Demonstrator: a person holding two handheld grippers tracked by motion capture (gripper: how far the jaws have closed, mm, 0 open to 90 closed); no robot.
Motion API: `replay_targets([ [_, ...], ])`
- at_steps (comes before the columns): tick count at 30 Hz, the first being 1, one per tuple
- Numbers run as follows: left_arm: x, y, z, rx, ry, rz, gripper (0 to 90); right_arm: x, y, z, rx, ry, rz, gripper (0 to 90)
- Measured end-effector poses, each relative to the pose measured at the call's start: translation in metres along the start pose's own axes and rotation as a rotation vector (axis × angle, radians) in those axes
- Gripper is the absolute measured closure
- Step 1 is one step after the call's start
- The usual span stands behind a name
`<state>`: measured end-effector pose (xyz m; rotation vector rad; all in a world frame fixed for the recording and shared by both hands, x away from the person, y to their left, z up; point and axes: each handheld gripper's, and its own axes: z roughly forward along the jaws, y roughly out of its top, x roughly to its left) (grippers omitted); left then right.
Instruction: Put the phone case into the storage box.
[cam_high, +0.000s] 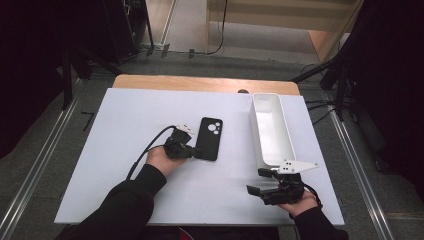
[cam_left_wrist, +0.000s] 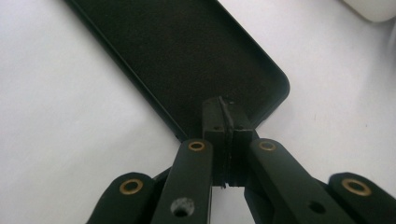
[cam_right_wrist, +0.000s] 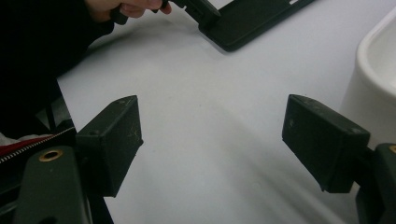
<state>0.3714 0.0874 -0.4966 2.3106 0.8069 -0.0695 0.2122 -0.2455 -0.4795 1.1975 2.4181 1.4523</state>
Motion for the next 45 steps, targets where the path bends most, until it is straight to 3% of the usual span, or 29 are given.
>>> replay_targets([
  [7,0.007,-0.01,-0.013,0.016,-0.007,-0.004,89.1,0.0,0.0,0.0,0.0,-0.002,-0.001,18.2],
  [10,0.012,-0.017,-0.019,0.005,-0.019,-0.027,89.1,0.0,0.0,0.0,-0.001,-0.005,0.001,18.3],
  [20,0.025,-0.035,-0.041,0.024,-0.001,-0.034,89.1,0.0,0.0,0.001,0.0,-0.005,0.0,18.2],
  [32,0.045,-0.052,-0.065,0.008,0.084,-0.081,89.1,0.0,0.001,0.001,0.001,-0.001,0.004,18.3],
  [34,0.047,-0.052,-0.065,0.004,0.072,-0.099,89.1,0.0,0.001,0.001,0.001,-0.001,0.001,18.3],
  [38,0.048,-0.053,-0.065,0.004,0.055,-0.09,87.5,0.0,0.001,0.001,0.004,0.002,0.001,18.2],
  [44,0.042,-0.051,-0.07,-0.044,0.014,-0.077,79.1,0.0,0.001,0.001,0.0,0.003,0.004,18.2],
  [45,0.041,-0.05,-0.071,-0.049,0.004,-0.08,73.5,0.0,0.001,0.001,0.001,0.005,0.007,18.3],
])
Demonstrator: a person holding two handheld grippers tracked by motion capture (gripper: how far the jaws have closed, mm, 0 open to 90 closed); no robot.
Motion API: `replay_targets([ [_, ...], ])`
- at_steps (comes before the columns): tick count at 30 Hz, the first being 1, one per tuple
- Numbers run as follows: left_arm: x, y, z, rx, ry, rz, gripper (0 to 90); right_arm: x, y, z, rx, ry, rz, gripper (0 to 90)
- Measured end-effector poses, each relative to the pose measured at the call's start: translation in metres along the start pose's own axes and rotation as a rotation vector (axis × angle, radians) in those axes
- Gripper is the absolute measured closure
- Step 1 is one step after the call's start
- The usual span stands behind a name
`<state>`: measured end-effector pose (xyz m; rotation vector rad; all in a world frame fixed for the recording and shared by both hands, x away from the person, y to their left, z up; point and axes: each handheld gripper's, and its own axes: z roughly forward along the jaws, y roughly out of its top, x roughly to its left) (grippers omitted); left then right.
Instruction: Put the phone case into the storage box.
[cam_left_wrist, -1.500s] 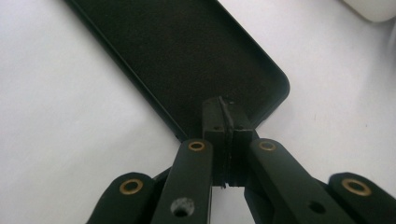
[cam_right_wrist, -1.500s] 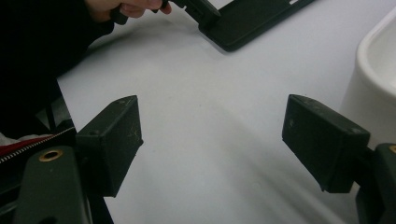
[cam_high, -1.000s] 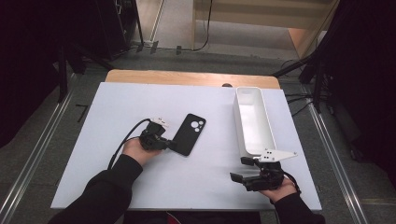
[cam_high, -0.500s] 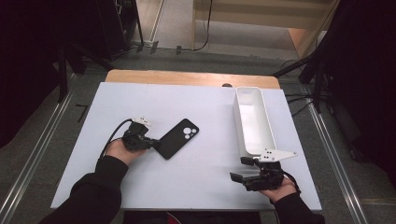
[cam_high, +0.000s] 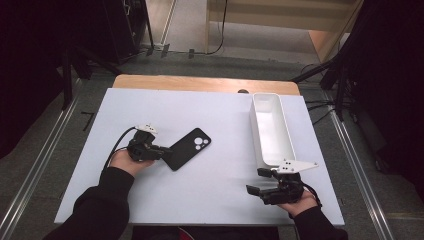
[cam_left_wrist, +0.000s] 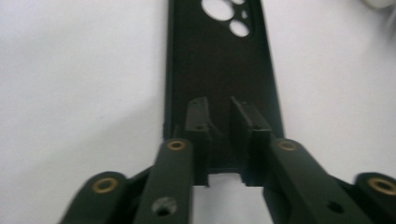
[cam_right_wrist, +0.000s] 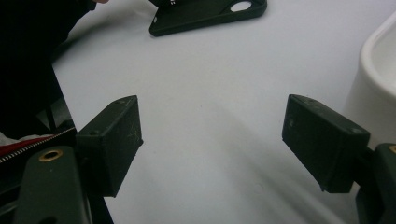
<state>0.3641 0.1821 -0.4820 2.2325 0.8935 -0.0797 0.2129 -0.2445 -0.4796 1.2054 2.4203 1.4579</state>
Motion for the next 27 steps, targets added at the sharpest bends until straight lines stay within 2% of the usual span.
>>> replay_targets([
  [1,-0.001,0.0,-0.001,-0.005,-0.011,-0.007,73.5,0.0,0.0,0.0,0.0,0.0,0.0,18.3],
  [2,-0.002,0.001,-0.003,-0.015,-0.028,-0.01,68.0,0.0,0.0,0.0,-0.001,0.0,-0.004,18.2],
  [3,-0.003,0.001,-0.004,-0.026,-0.041,-0.016,68.0,0.0,0.0,0.0,-0.001,0.0,-0.004,18.2],
  [4,-0.004,0.002,-0.005,-0.035,-0.051,-0.013,62.1,0.0,0.0,0.0,0.0,-0.002,-0.004,18.2],
  [5,-0.006,0.002,-0.007,-0.052,-0.058,-0.013,62.1,0.0,0.0,0.0,0.0,-0.002,-0.004,18.2],
  [6,-0.008,0.002,-0.008,-0.062,-0.064,-0.003,55.4,0.0,0.0,0.0,-0.001,-0.002,-0.003,18.2],
  [7,-0.009,0.002,-0.009,-0.07,-0.067,0.012,55.4,0.0,0.0,0.0,-0.001,-0.002,-0.003,18.2],
  [9,-0.011,0.001,-0.011,-0.076,-0.063,0.035,49.1,-0.001,0.0,0.0,0.0,-0.005,-0.002,18.3],
  [14,-0.017,-0.005,-0.016,-0.103,-0.087,0.007,44.7,-0.001,0.0,-0.001,-0.002,-0.008,-0.004,18.2],
  [17,-0.024,-0.007,-0.023,-0.138,-0.086,0.019,38.8,-0.002,0.0,-0.001,-0.009,-0.006,0.006,18.2],
  [21,-0.032,-0.013,-0.03,-0.172,-0.098,0.03,38.7,-0.004,0.0,0.0,-0.014,-0.007,0.016,18.3],
  [24,-0.039,-0.017,-0.033,-0.163,-0.101,0.042,35.1,-0.002,0.0,-0.001,-0.007,-0.007,0.005,18.2],
  [27,-0.043,-0.023,-0.036,-0.169,-0.109,0.05,35.0,-0.003,0.0,-0.001,-0.009,-0.005,0.01,18.2],
])
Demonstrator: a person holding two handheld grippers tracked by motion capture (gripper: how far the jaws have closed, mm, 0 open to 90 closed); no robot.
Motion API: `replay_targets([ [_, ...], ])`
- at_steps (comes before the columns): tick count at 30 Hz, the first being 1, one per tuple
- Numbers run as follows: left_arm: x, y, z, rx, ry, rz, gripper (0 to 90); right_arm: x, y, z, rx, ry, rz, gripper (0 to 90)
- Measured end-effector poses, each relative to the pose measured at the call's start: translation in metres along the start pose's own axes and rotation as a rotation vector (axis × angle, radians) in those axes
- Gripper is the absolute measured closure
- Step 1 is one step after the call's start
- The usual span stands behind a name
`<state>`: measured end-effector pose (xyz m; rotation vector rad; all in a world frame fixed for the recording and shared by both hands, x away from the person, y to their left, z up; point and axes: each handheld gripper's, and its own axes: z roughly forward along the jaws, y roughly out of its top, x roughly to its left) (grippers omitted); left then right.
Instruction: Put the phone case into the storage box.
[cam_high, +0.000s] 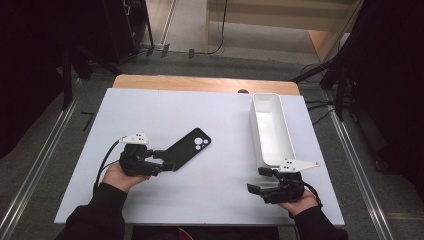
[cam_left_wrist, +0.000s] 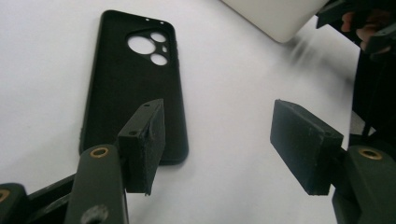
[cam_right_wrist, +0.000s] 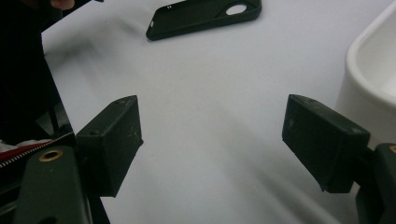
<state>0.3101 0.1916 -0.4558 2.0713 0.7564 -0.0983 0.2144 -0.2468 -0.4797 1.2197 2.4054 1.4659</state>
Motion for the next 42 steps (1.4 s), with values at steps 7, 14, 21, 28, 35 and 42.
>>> replay_targets([
  [7,-0.008,-0.008,-0.007,-0.019,-0.01,-0.003,30.6,0.001,0.0,0.0,0.003,-0.002,-0.009,18.2],
  [14,-0.011,-0.019,-0.01,-0.003,-0.014,-0.026,30.5,0.001,0.0,-0.001,-0.001,-0.003,-0.011,18.2],
  [21,-0.011,-0.032,-0.02,0.008,0.007,-0.027,30.5,0.001,0.0,-0.001,0.0,-0.004,-0.002,18.3],
  [28,-0.009,-0.038,-0.029,0.022,0.02,-0.022,30.5,0.0,-0.001,-0.002,-0.006,-0.002,-0.003,18.2],
  [35,-0.007,-0.034,-0.028,0.012,0.025,-0.008,30.5,0.0,-0.001,-0.002,-0.003,-0.001,-0.002,18.2],
  [42,-0.003,-0.027,-0.029,-0.014,0.057,-0.011,30.5,0.001,-0.003,-0.003,0.0,0.003,0.002,18.2],
])
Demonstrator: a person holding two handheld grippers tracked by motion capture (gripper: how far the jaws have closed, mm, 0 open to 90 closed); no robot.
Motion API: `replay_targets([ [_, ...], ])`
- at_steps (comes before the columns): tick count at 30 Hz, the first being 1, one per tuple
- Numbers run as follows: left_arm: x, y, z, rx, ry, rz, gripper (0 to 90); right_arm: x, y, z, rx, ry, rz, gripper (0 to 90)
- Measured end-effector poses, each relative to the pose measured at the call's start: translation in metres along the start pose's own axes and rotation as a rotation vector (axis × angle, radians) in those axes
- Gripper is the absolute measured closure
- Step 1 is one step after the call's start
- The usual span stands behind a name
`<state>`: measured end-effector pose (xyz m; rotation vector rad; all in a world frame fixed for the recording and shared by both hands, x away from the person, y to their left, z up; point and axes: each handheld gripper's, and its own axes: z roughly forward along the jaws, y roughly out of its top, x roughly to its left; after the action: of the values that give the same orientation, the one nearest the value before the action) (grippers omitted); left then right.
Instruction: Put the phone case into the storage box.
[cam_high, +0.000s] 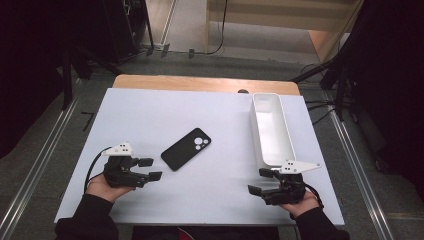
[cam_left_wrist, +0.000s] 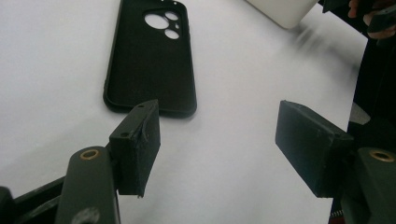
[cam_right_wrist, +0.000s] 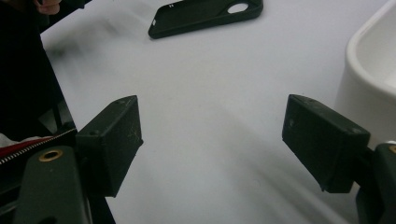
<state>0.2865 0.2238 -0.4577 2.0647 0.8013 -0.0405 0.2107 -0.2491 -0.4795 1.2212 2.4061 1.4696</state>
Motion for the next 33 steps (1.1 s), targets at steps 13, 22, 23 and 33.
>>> replay_targets([
  [13,0.004,0.01,0.01,0.01,-0.008,-0.02,25.8,-0.002,-0.001,-0.001,-0.012,0.001,0.001,18.2],
  [22,0.006,0.018,0.016,-0.001,-0.005,-0.013,20.8,-0.003,0.0,0.0,-0.008,0.001,0.006,18.2],
  [23,0.007,0.019,0.016,-0.001,-0.01,-0.016,17.4,-0.003,0.0,0.0,-0.009,0.003,0.008,18.2],
  [33,0.005,0.033,0.024,0.007,-0.018,0.017,14.0,-0.003,0.0,-0.001,-0.008,0.001,0.011,18.2],
])
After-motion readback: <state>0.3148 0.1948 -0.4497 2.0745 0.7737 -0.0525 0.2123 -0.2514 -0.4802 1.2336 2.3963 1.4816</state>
